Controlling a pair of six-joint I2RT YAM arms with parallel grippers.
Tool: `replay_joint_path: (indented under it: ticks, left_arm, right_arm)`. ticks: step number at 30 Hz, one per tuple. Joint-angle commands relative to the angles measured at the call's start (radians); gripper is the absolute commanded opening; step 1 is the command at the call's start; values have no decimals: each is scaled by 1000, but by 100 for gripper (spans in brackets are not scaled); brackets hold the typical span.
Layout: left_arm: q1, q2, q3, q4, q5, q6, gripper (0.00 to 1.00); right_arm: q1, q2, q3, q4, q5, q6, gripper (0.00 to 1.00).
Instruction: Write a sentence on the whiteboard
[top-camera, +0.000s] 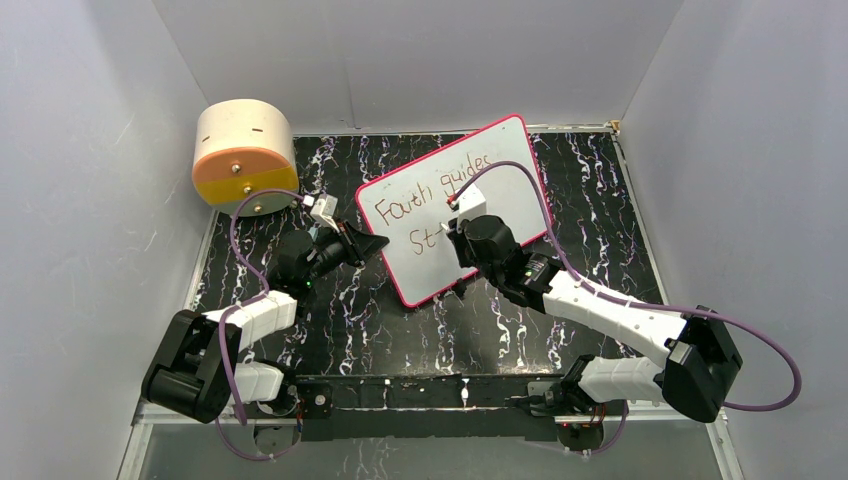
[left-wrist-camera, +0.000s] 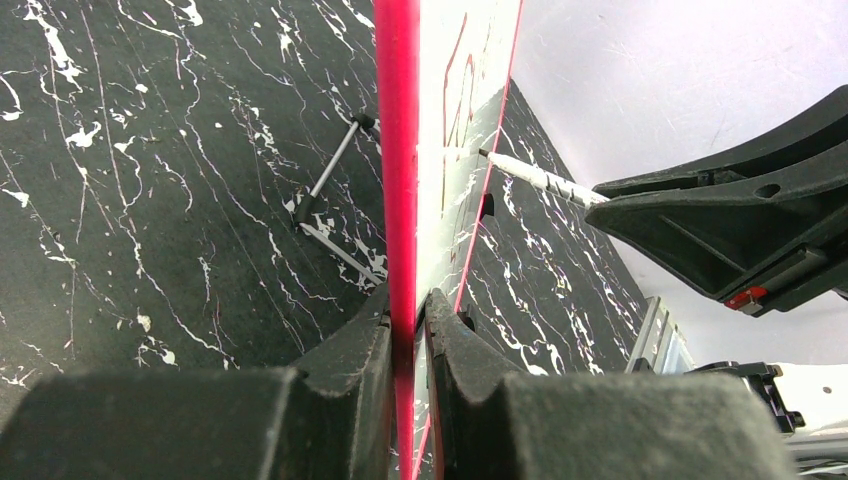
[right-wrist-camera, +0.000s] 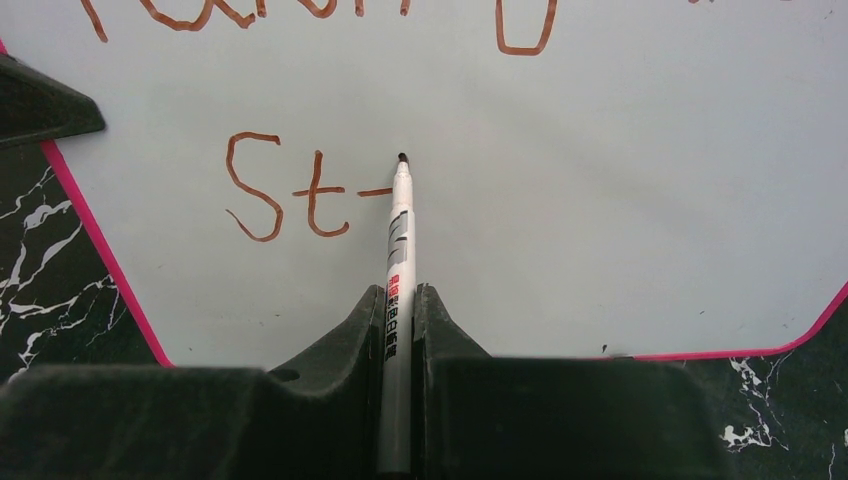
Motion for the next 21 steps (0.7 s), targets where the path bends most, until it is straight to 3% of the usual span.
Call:
replay_joint_path:
  ticks: [1, 21]
  left_arm:
    - [-12, -13, 19, -44, -6, 32, 0]
    - [-13, -9, 24, -45, -10, 33, 0]
  right_arm:
    - [-5, -10, 5, 73, -33, -16, 0]
    - [-5, -7, 1, -62, -93, -1, 0]
